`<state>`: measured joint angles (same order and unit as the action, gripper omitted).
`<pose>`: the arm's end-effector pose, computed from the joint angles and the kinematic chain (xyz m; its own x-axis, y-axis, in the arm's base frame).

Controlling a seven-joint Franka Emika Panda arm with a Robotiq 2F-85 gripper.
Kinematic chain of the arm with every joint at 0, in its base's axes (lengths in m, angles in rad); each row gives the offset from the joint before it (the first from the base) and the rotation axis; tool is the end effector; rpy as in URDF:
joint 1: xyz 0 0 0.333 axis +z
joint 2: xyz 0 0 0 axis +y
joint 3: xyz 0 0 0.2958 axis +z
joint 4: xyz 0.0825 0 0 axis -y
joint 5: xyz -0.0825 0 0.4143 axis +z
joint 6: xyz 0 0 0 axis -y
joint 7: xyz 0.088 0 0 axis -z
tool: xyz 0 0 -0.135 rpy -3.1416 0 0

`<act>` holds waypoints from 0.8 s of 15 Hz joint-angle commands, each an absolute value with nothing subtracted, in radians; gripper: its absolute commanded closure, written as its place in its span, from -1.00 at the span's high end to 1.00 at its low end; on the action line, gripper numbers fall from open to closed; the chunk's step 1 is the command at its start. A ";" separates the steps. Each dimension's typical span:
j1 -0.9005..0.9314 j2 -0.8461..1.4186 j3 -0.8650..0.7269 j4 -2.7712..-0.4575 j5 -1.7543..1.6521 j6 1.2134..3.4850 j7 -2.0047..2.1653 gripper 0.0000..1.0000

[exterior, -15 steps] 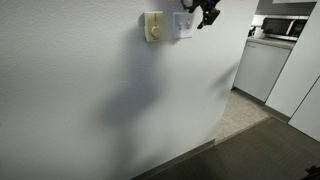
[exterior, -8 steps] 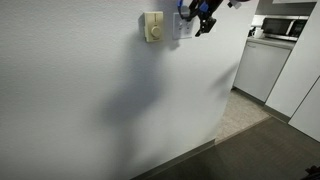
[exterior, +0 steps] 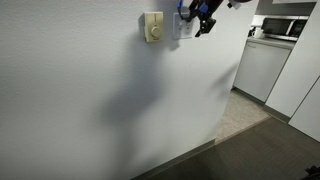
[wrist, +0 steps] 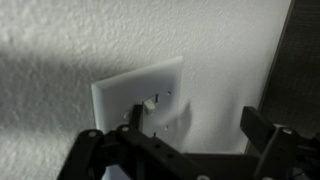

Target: Turn off the right light switch and then the left light switch, turn the right light switch back on

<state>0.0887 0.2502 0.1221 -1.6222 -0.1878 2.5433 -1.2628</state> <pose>0.7115 0.1435 0.5051 -0.0225 0.9988 0.0443 0.7767 -0.0104 0.6298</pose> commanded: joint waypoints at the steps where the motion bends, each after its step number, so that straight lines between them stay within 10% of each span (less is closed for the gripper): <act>1: 0.082 0.285 0.121 -1.584 -0.198 2.512 -1.263 1.00; 12: 0.078 0.314 0.124 -1.602 -0.182 2.485 -1.255 1.00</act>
<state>0.0885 0.2719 0.1211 -1.6194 -0.1870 2.5125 -1.2555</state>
